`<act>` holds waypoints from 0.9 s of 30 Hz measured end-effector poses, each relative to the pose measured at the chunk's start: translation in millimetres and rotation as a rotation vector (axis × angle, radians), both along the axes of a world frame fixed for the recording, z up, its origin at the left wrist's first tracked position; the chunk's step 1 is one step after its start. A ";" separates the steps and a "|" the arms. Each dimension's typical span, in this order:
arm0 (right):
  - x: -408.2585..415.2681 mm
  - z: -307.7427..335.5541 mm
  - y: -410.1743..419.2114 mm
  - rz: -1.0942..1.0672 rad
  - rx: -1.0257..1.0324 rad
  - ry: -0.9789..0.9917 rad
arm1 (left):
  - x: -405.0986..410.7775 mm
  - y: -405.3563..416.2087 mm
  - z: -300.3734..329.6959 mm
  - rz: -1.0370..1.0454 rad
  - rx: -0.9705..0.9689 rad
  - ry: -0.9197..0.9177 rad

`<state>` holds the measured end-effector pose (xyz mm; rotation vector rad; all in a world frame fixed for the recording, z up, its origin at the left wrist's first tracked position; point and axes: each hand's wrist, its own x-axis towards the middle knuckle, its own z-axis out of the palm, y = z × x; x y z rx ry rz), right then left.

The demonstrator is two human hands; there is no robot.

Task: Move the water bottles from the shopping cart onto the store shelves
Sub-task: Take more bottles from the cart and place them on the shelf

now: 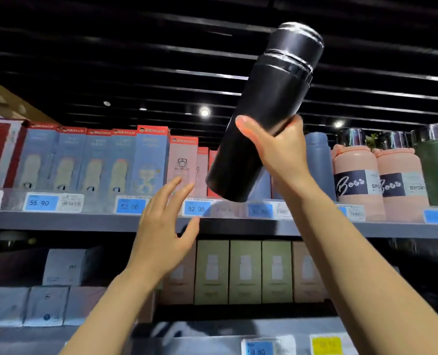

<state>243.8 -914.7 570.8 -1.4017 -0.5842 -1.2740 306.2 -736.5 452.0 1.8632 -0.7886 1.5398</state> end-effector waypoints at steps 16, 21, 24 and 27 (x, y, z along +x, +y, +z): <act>114.0 5.5 42.2 -0.329 -0.210 0.338 | 49.5 49.0 -40.7 0.595 0.295 0.107; 127.8 4.3 44.4 -0.449 -0.269 0.506 | 51.5 49.8 -42.5 0.606 0.298 0.100; 132.1 8.0 46.0 -0.540 -0.299 0.550 | 53.1 50.3 -43.5 0.606 0.297 0.068; 139.2 7.9 46.5 -0.632 -0.303 0.566 | 54.9 50.9 -43.2 0.600 0.297 0.043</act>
